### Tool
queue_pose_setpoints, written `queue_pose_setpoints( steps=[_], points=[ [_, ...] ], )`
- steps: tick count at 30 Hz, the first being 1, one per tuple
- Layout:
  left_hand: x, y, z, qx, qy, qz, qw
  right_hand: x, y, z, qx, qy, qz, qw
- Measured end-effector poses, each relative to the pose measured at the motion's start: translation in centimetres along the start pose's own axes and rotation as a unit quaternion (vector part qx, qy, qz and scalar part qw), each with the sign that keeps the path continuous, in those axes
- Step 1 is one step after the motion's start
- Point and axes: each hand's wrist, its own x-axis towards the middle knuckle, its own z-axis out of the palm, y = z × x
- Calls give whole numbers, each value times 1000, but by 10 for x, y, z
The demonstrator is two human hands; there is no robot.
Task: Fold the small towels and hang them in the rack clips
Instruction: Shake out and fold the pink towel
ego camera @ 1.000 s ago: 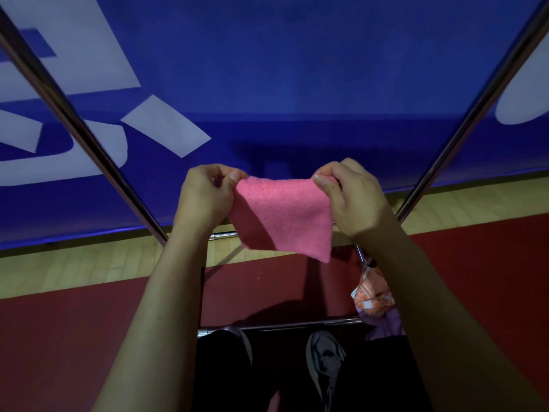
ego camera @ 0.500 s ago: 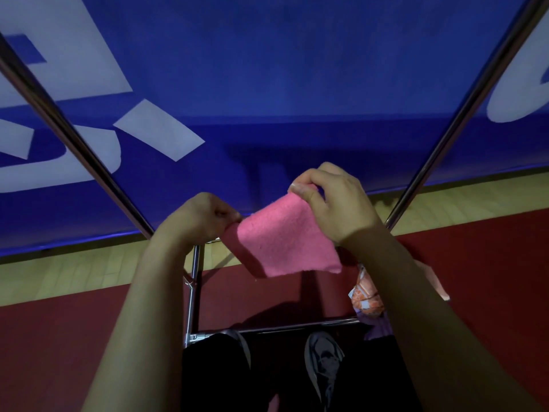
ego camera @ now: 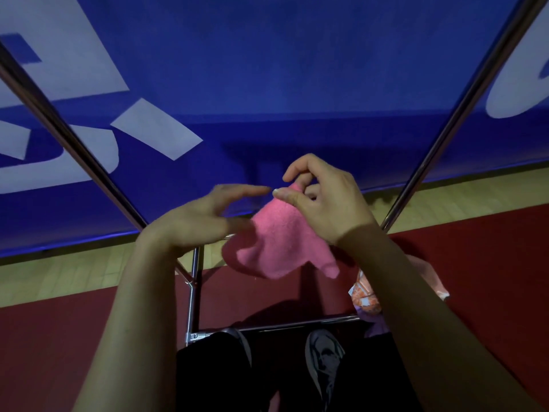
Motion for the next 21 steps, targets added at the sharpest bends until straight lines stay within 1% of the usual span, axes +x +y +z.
queue_pose_setpoints(
  steps=[1, 2, 3, 5, 6, 7, 9, 11, 13, 15, 17, 19, 21],
  points=[
    [0, 11, 7, -31, -36, 32, 998, 0, -2, 2, 17, -7, 2, 1000],
    [3, 23, 17, -21, -48, 64, 997, -1, -4, 4, 35, -12, 5, 999],
    [9, 30, 28, 4, -33, 95, 995, -1, -6, 6, 53, -14, 11, 998],
    [20, 34, 42, 56, 50, 143, 987, -1, -8, 9, 78, -16, 28, 996],
    [25, 33, 43, 58, 84, 144, 984, 0, -8, 10, 93, -13, 35, 995],
    [27, 32, 42, 40, 105, 137, 984, 1, -7, 10, 109, -5, 35, 993],
    [26, 32, 38, -7, 124, 133, 983, 3, 0, 6, 116, 10, 16, 993],
    [21, 32, 32, -26, 139, 144, 979, 3, 9, -5, 76, -12, 8, 997],
    [16, 31, 27, -28, 157, 158, 974, 1, 19, -17, 4, -74, 20, 997],
    [13, 29, 21, -34, 179, 146, 972, -3, 27, -20, -57, -139, 48, 987],
    [10, 25, 16, -35, 191, 122, 973, -7, 31, -13, -110, -180, 83, 974],
    [7, 23, 13, -47, 191, 107, 975, -7, 33, -1, -160, -190, 93, 964],
    [5, 23, 11, -67, 196, 98, 974, -6, 33, 6, -161, -177, 87, 967]
  ],
)
